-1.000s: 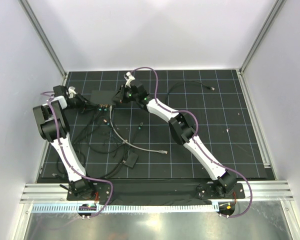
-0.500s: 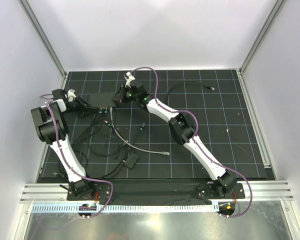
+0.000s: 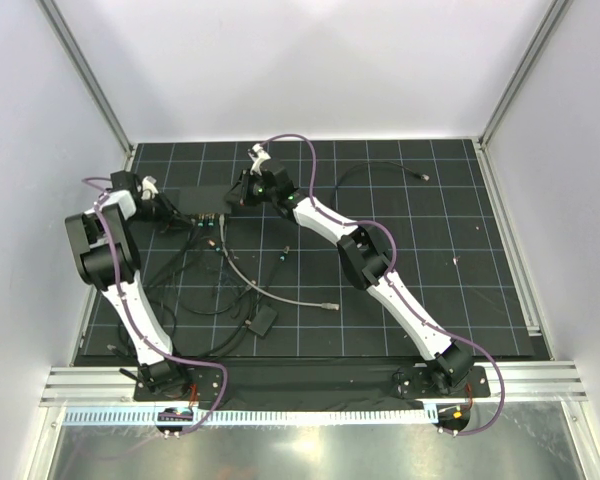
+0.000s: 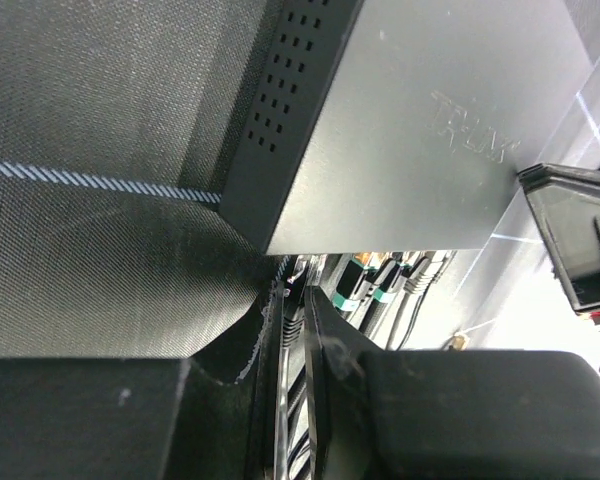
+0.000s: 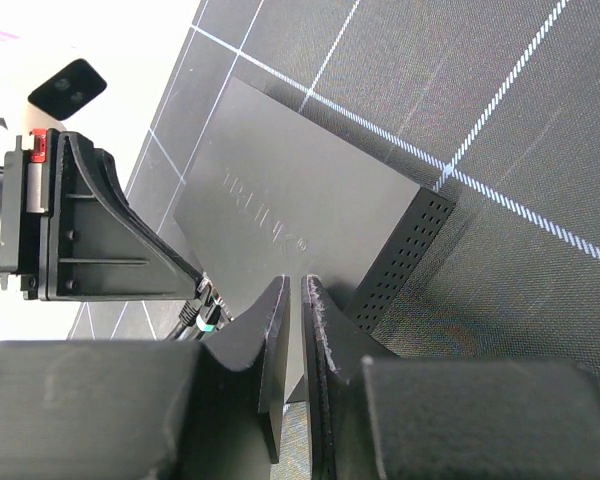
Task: Pull the plug from the switch port
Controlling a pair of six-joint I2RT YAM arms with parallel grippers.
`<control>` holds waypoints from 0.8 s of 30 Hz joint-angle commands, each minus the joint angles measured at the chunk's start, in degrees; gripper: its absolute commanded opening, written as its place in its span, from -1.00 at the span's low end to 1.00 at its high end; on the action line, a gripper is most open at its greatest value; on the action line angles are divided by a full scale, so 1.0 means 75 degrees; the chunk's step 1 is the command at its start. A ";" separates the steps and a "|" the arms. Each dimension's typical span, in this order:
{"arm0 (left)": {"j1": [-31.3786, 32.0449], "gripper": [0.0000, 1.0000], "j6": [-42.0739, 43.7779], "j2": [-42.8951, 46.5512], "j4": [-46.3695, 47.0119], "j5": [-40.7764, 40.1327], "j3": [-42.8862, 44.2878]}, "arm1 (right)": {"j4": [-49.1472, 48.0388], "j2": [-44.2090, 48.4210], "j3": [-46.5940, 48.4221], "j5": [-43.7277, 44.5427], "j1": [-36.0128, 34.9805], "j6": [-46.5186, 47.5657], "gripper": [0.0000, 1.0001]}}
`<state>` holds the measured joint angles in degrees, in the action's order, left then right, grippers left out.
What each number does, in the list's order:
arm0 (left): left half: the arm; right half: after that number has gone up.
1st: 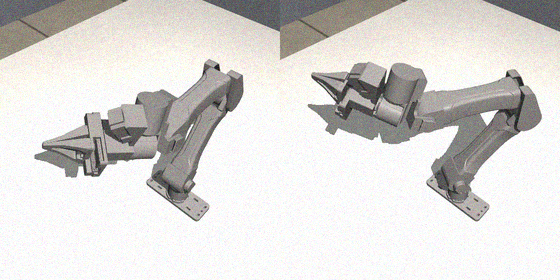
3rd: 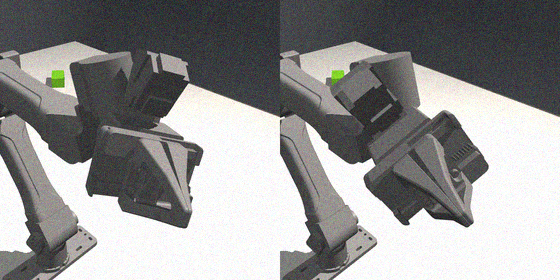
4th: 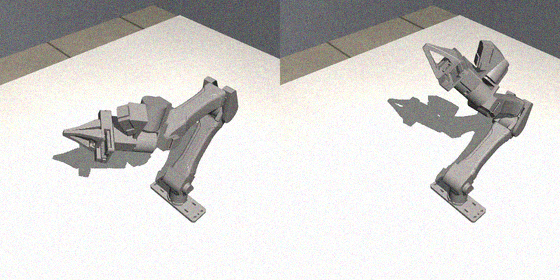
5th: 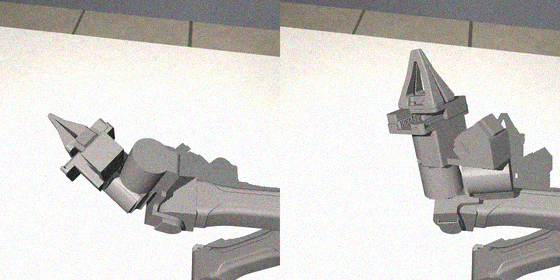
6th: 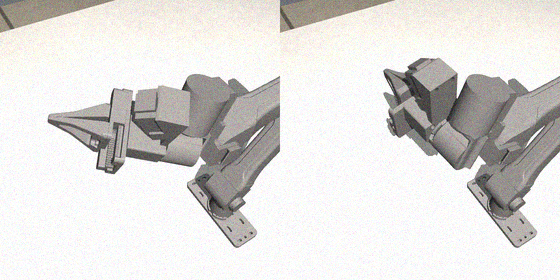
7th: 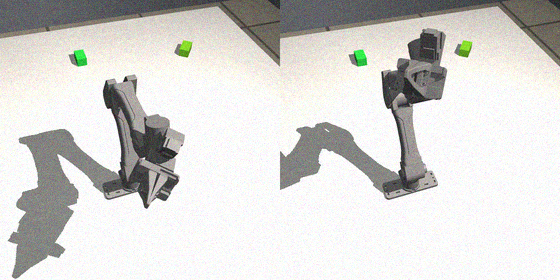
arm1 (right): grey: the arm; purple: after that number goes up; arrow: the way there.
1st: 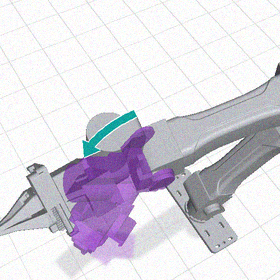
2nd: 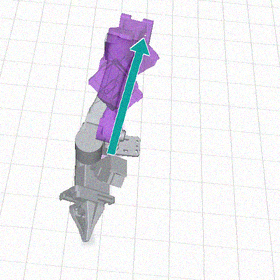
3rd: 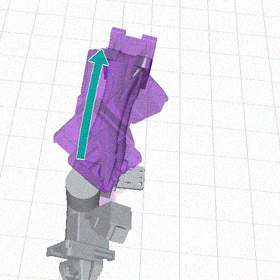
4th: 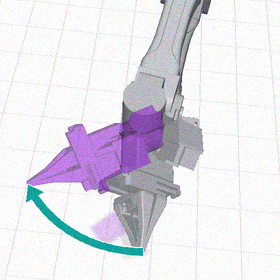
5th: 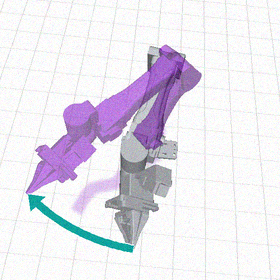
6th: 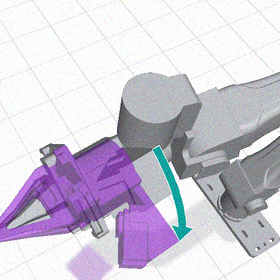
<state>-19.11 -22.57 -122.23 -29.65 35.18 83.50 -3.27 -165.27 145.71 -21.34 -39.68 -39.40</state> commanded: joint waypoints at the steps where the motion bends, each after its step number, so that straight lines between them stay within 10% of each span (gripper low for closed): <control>1: 0.0006 -1.00 0.0467 0.0101 -0.0607 -0.1070 -0.0293 | -0.0080 0.0040 0.0166 0.0080 -0.0018 0.0003 -0.65; 14: -0.0241 -1.00 -0.0623 0.2315 0.0871 0.0288 -0.0974 | 0.0095 0.0684 -0.0244 -0.0095 -0.0006 0.0260 -0.59; 24: -0.0018 -1.00 -0.1737 0.4738 0.1539 0.0091 -0.1652 | 0.0484 0.2533 -0.1203 -0.1695 0.0006 0.0952 0.33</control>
<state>-20.23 -32.40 -94.78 -21.58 36.36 72.29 2.07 -157.69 139.39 -25.32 -39.64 -35.57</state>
